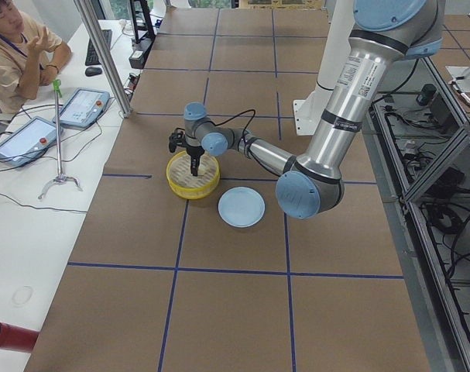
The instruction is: Place bun in steamer
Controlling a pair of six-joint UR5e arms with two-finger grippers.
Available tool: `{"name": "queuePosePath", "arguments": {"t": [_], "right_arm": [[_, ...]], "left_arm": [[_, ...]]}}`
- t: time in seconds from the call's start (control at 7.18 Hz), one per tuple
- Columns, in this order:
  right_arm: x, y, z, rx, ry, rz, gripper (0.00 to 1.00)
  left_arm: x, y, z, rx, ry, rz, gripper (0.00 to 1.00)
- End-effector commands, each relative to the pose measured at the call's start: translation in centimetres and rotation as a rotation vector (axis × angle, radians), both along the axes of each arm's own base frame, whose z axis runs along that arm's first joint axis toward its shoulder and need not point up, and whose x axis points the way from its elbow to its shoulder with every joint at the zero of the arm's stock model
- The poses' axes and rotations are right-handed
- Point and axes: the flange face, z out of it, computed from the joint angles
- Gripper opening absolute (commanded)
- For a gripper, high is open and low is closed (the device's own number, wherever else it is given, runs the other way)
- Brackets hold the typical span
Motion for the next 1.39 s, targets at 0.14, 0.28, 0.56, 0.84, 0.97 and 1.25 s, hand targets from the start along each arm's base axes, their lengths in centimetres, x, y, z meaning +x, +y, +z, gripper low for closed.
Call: {"name": "queuePosePath", "arguments": {"t": [0.14,0.28,0.56,0.84,0.97,1.25], "right_arm": [[0.0,0.0,0.0,0.000,0.000,0.000,1.00],[0.0,0.0,0.0,0.000,0.000,0.000,1.00],[0.0,0.0,0.0,0.000,0.000,0.000,1.00],[0.0,0.0,0.0,0.000,0.000,0.000,1.00],[0.0,0.0,0.0,0.000,0.000,0.000,1.00],[0.0,0.0,0.0,0.000,0.000,0.000,1.00]], "left_arm": [[-2.1,-0.4,-1.6,0.026,0.023,-0.022,1.00],[-6.7,-1.0,-3.6,0.102,0.035,-0.031,1.00],[-18.5,1.8,1.0,0.142,0.061,0.037,0.99],[-31.1,7.1,8.8,0.135,0.110,0.079,0.99],[-35.3,9.2,11.5,0.141,0.114,0.073,0.99],[-42.1,15.0,18.4,0.168,0.067,0.087,0.99]]}}
